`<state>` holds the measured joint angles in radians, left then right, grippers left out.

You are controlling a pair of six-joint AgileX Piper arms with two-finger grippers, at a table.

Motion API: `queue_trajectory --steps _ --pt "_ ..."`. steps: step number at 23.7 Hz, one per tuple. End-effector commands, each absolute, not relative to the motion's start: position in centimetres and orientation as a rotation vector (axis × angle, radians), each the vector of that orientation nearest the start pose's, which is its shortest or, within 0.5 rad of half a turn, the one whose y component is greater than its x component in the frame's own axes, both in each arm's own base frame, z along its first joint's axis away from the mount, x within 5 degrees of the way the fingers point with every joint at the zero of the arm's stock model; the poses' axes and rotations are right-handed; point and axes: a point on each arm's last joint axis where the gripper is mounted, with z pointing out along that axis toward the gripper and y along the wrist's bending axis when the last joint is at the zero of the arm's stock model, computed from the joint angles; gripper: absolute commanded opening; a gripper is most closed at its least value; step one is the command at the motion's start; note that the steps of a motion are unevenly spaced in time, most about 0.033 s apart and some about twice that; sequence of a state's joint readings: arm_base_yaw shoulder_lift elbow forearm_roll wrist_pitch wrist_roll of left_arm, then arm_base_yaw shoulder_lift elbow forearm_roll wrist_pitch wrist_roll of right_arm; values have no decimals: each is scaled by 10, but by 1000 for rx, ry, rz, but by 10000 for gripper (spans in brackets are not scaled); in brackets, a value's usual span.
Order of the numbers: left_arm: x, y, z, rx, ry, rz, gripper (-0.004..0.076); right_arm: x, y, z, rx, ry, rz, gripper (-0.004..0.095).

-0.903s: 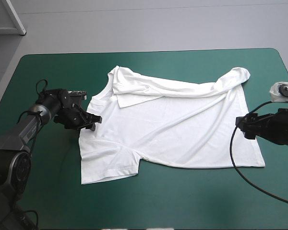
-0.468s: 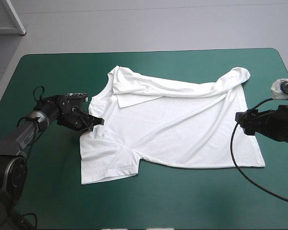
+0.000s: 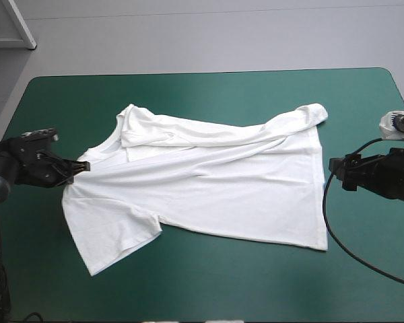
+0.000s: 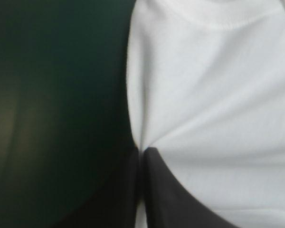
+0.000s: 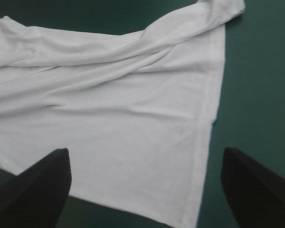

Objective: Fold the cloth

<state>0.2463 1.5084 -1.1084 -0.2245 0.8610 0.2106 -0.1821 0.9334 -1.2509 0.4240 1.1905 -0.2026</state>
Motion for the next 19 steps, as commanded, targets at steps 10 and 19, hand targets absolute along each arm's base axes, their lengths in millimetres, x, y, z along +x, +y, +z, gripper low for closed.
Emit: queue_trajectory --steps 10,19 --pt "313 194 319 -649 2332 283 -10 147 10 445 -69 2216 344 795" --pt "354 247 266 -692 2444 418 188 159 12 439 -115 2247 394 682"
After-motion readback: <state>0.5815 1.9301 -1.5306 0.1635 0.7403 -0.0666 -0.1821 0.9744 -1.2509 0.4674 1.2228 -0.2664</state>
